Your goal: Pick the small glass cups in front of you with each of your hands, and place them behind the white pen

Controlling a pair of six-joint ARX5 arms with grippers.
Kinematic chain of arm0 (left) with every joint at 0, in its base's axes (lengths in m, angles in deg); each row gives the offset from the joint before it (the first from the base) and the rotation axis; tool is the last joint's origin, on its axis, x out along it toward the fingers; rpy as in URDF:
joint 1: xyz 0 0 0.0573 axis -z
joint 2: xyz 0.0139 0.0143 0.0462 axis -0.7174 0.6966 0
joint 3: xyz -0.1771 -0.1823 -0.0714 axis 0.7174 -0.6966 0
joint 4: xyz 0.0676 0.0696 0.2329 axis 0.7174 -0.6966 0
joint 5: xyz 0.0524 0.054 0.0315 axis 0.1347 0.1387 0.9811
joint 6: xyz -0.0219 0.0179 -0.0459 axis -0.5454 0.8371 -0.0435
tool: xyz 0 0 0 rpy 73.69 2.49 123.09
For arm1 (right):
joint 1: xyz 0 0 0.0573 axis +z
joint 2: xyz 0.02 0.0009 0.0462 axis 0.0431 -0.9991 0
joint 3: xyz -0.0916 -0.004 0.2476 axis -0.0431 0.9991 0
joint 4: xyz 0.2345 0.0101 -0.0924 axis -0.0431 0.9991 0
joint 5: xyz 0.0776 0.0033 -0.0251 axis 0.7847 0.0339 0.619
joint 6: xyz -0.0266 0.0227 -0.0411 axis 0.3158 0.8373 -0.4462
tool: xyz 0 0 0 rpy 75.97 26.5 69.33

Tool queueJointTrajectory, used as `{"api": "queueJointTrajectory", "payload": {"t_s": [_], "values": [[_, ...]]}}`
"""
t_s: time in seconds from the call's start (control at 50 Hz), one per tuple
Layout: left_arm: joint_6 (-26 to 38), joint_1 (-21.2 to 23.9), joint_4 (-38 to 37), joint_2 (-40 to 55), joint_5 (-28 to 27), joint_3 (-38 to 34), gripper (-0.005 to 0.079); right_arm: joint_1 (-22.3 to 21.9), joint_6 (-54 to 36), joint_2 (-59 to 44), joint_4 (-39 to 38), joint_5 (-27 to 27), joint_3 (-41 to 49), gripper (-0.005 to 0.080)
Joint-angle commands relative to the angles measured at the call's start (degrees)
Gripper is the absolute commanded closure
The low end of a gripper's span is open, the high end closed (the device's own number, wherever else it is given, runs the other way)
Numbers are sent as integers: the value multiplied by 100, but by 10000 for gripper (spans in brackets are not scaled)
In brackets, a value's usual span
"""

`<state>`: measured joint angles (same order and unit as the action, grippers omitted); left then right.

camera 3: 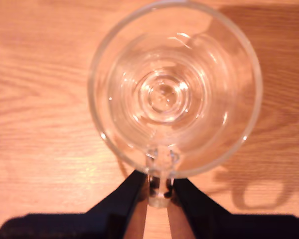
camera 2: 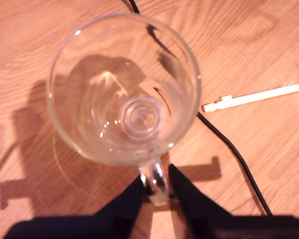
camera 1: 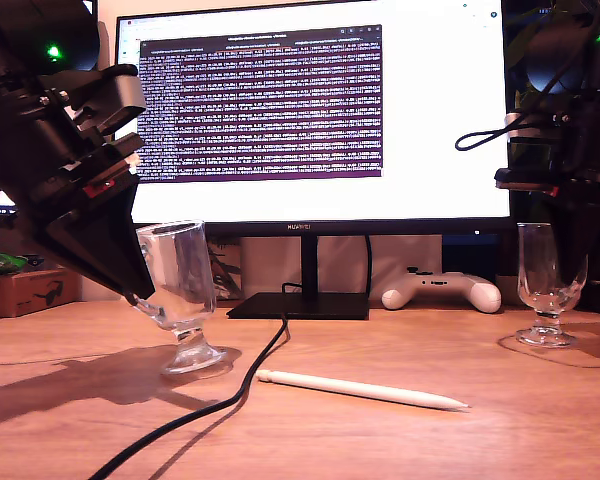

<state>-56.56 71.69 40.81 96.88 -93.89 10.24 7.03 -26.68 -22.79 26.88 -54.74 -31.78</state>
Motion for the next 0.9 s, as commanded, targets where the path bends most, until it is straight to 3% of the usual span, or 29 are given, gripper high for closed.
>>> {"api": "queueJointTrajectory", "payload": {"t_s": [0.0,0.54,0.88], "values": [[76,22,24,15,-17,131,763,98,-9,4,55,33,-39,765],[581,549,48,11,310,625,763,579,7,7,177,424,-39,765],[623,584,267,11,271,625,763,1067,22,7,308,844,-39,765]]}}
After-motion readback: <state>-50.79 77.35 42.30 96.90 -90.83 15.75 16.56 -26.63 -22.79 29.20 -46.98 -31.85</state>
